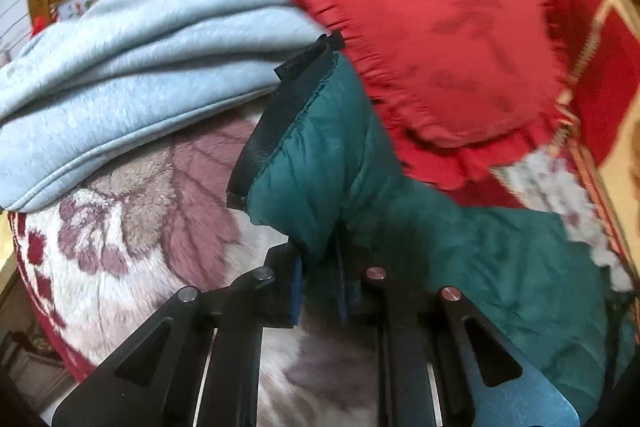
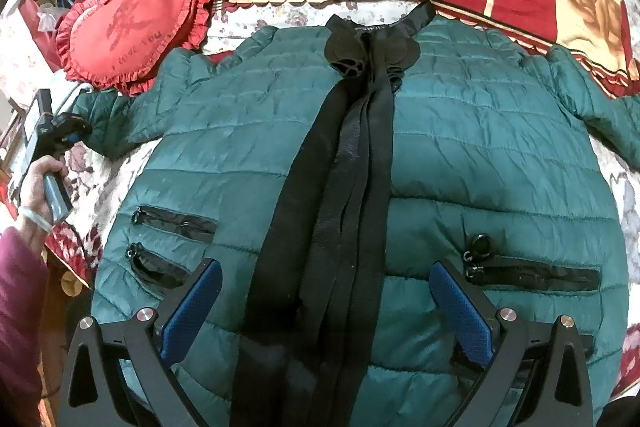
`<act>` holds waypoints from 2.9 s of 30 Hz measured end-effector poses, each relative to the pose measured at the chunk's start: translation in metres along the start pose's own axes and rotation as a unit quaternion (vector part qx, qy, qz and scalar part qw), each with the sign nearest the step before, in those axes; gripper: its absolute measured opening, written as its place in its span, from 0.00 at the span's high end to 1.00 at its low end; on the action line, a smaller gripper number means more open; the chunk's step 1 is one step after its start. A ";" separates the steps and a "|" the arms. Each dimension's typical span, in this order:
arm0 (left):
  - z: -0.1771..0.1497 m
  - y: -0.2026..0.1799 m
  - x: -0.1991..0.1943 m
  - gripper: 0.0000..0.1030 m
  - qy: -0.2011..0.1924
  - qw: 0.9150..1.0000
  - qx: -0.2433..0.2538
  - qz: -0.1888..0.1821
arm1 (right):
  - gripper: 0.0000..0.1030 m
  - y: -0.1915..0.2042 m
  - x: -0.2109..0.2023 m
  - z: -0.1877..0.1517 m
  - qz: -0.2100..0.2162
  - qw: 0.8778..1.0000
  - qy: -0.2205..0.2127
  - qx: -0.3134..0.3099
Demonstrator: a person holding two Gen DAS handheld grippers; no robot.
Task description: Fold large clothes
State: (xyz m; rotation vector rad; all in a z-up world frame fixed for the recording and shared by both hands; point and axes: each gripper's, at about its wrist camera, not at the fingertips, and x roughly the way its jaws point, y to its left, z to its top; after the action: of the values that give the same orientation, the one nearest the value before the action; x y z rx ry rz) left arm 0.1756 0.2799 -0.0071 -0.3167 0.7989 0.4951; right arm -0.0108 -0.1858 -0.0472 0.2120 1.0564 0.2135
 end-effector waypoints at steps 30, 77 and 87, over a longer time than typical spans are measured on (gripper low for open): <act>-0.073 -0.181 -0.130 0.90 -0.006 0.978 0.142 -0.154 | 0.00 -0.052 -0.021 -0.007 -0.052 0.997 -0.045 0.030; -0.166 -0.274 -0.112 0.91 0.115 0.917 0.327 -0.194 | 0.00 -0.127 -0.012 0.042 -0.051 0.992 -0.076 0.089; -0.158 -0.266 -0.091 0.26 0.116 0.898 0.376 -0.198 | 0.00 -0.126 -0.007 0.043 -0.038 0.992 -0.067 0.096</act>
State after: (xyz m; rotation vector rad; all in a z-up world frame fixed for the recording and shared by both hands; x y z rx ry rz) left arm 0.1681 -0.0424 -0.0208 0.1910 1.0651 -0.2575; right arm 0.0332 -0.3113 -0.0556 0.3537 0.9495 0.0284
